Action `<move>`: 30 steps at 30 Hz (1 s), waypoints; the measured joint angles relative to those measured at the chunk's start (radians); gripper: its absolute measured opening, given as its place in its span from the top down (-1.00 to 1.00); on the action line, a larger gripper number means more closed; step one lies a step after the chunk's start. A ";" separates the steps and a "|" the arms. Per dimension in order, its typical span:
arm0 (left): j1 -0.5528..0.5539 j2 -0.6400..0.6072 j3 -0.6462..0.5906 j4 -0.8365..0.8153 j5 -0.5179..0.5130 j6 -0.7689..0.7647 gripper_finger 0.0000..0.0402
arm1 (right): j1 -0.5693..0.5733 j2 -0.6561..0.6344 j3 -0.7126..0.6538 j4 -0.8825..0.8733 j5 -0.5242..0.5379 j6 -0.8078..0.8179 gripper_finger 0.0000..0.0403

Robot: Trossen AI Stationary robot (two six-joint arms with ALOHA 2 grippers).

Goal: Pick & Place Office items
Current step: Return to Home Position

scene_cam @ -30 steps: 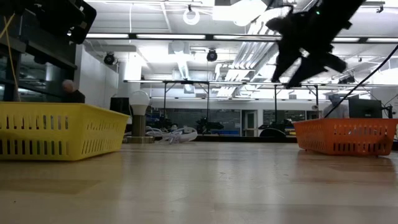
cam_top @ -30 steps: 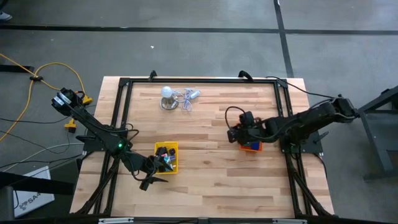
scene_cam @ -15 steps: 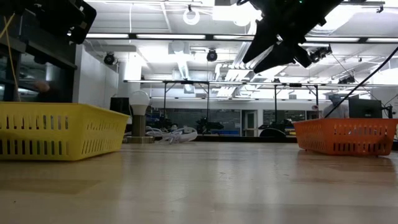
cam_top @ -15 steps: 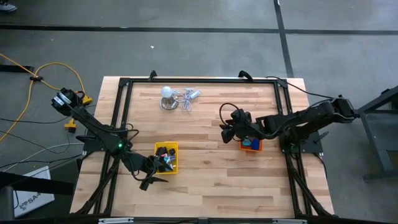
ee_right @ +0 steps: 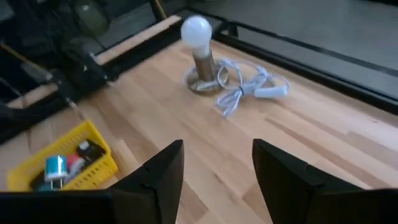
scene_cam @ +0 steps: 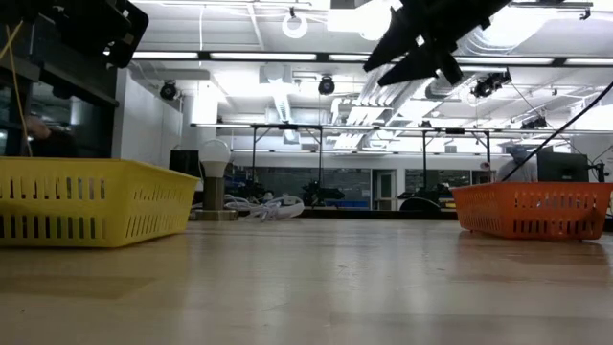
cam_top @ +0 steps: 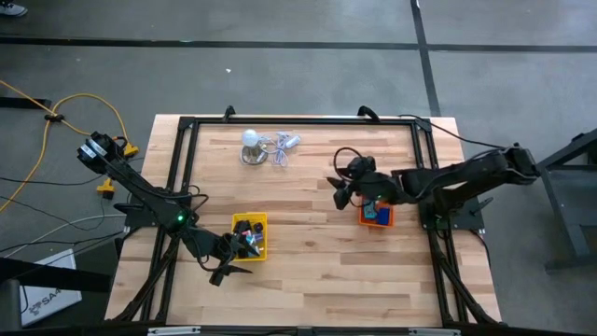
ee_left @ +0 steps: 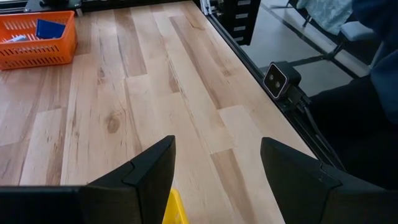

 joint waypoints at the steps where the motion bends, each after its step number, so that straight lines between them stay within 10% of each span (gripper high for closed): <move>1: 0.000 0.000 0.000 0.000 0.000 0.000 -0.14 | -0.008 -0.016 -0.013 0.016 -0.014 -0.016 0.12; 14: 0.000 0.000 0.000 0.011 0.000 0.000 -0.14 | -0.274 -0.204 -0.361 0.470 -0.571 -0.236 0.12; 30: 0.000 0.000 0.000 0.015 0.000 0.000 -0.14 | -0.301 -0.604 -0.443 0.069 -0.350 -0.266 0.12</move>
